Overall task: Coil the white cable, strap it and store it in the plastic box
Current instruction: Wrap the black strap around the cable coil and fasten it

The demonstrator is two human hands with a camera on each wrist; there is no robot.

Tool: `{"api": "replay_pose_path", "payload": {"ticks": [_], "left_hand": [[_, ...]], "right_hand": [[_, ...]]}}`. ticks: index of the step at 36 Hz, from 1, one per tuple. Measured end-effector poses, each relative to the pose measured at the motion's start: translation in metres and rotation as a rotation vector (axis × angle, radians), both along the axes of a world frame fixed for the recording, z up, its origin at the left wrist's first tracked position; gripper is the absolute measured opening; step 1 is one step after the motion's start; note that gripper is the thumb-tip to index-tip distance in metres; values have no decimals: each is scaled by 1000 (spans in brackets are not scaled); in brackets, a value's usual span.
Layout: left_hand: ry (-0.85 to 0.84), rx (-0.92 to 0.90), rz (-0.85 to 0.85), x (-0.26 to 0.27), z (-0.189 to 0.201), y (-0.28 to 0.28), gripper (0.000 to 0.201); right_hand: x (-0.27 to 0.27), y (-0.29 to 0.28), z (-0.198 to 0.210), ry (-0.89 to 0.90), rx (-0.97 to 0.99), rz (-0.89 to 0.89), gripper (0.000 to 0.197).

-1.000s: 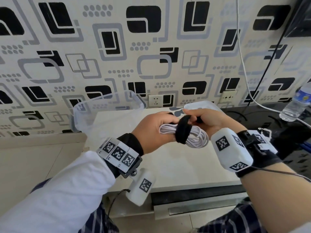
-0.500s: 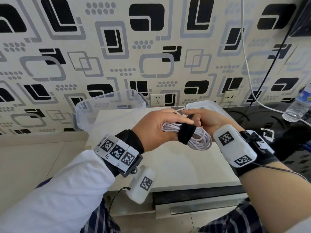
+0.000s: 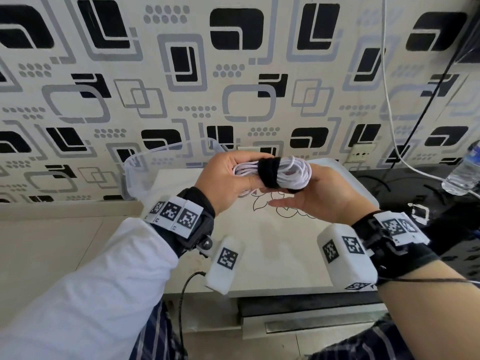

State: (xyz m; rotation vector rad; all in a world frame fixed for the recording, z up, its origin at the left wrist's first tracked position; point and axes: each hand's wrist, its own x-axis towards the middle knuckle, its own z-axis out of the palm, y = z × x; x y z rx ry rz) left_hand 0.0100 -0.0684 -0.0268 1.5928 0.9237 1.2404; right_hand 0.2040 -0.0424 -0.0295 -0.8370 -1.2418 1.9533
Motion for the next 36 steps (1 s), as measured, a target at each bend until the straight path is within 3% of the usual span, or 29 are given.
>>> {"api": "replay_pose_path", "payload": {"ticks": [3,10,17,23,26,32,36], "left_hand": [[-72,-52,25,-3,-2,3,40],[-217,-163,37,-4,-3,7,38],[-266,-254,19,1,-4,7,40],[-229,-280,9,5,-7,8,40],[-208,-289,-19,6,-7,6,39],[-229,-307,-56,8,-7,5,39],[-333,-353,-48,6,-4,7,35]], "right_hand": [[-1,0,2,-21,-2,24,50],[0,4,-4,34,87,-38,40],[-12,1,-14,-229,314,-192,29],[-20,0,-17,-233,347,-268,27],[-22,4,-19,-366,418,-306,18],[-29,1,-14,-405,249,-287,25],[-29,-7,-12,-484,406,-348,30]]}}
